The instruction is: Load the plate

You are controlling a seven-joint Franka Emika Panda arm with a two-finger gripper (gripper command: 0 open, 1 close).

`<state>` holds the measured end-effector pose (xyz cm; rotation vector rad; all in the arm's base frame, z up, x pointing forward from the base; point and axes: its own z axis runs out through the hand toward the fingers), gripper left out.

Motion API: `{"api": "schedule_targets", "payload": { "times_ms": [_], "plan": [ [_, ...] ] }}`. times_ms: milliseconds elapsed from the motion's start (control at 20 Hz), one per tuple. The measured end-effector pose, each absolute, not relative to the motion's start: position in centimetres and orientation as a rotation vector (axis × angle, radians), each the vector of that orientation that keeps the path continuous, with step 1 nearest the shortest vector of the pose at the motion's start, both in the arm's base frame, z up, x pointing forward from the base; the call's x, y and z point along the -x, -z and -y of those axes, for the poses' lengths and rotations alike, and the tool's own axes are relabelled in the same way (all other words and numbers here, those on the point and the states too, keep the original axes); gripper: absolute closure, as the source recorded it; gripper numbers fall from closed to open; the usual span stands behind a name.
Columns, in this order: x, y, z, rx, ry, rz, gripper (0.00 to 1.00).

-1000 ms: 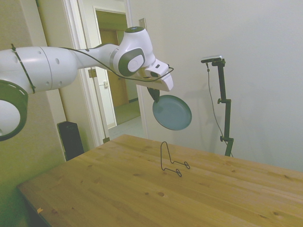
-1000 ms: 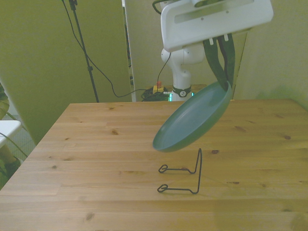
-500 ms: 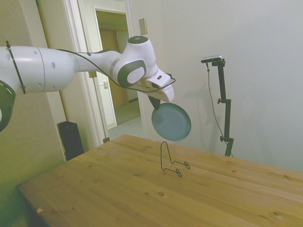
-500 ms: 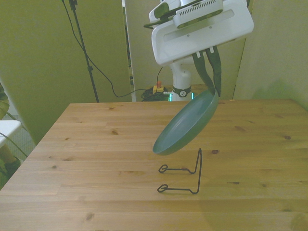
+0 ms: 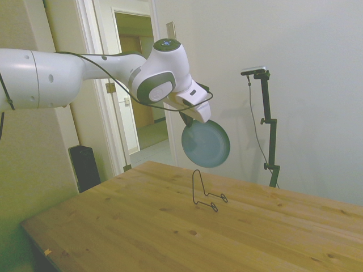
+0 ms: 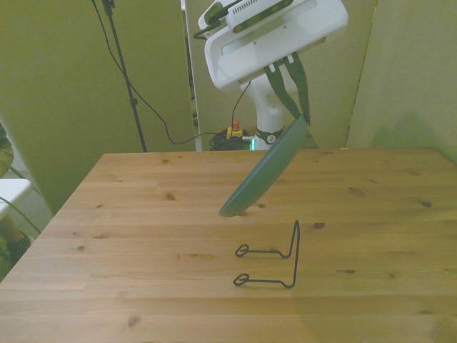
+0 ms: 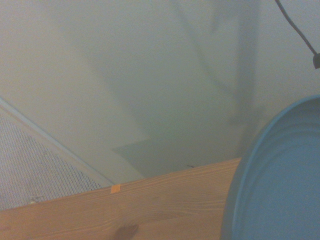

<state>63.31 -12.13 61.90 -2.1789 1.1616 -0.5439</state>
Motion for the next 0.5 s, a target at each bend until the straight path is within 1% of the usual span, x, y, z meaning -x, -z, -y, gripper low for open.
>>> {"api": "schedule_targets", "payload": {
  "times_ms": [150,500],
  "plan": [
    [-63.3,-60.2,12.6,2.168,0.530,-1.151,1.00],
    [-64.2,-57.9,12.5,2.130,0.448,-1.084,1.00]
  ]
}}
